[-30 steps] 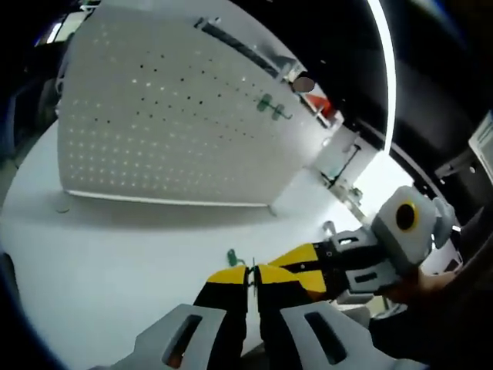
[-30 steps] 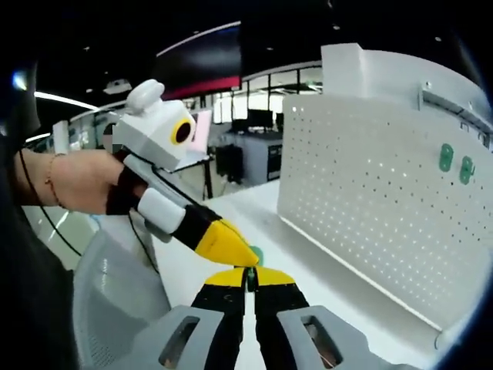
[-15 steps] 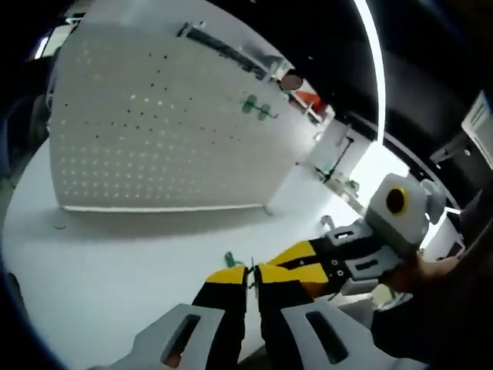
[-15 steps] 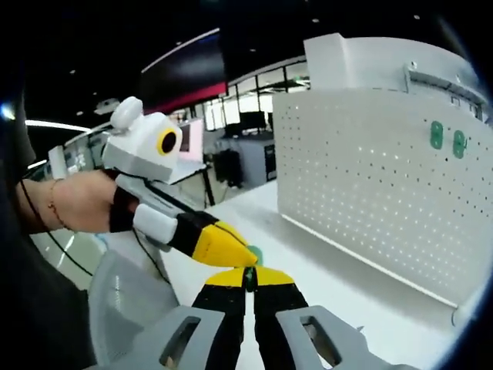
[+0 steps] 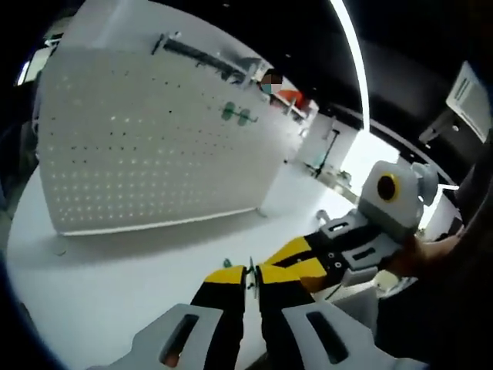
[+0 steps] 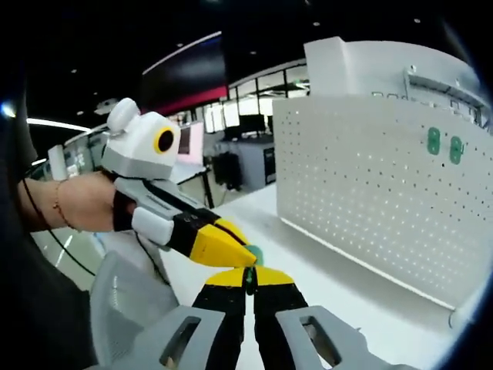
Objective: Insert the hook assembly into the mounting plate slot until the hook locks in place.
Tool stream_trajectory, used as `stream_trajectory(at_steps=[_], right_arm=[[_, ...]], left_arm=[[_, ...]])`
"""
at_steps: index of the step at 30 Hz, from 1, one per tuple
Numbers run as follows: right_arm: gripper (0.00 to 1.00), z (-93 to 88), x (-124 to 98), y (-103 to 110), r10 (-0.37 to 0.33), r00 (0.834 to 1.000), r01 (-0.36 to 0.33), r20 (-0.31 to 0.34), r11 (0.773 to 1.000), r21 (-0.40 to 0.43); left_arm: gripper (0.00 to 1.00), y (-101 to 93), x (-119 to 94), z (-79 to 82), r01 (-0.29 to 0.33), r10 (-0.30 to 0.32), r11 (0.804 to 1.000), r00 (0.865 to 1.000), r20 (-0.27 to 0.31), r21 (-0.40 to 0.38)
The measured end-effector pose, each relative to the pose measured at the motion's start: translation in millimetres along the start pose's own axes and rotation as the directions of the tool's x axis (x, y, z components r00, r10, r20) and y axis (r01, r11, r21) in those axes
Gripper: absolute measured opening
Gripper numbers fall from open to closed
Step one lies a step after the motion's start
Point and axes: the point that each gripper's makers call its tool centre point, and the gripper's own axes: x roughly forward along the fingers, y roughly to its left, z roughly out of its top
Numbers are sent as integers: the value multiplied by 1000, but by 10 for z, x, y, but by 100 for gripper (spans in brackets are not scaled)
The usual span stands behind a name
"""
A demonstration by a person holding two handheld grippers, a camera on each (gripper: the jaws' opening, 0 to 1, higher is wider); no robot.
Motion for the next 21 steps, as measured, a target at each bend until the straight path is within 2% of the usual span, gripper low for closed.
stream_trajectory(at_steps=[6, 10, 14, 21], right_arm=[[0, -22, -12, -24, -24, 1000, 24, -8, 1000, -10], [0, -60, -50, -77, -48, 999, 48, -11, 999, -13], [0, -65, -95, -115, -74, 997, 74, -11, 997, 4], [0, -48, -205, -139, -106, 994, 107, -7, 994, 13]], left_arm=[[9, -24, -28, 2, 2, -2, 999, 1000, 1, 33], [27, -3, -50, -5, -23, 23, 999, 1000, 1, 49], [37, -54, -50, -27, -3, 3, 998, 1000, -2, 62], [65, -232, -37, -60, 38, -37, 992, 999, -9, 118]])
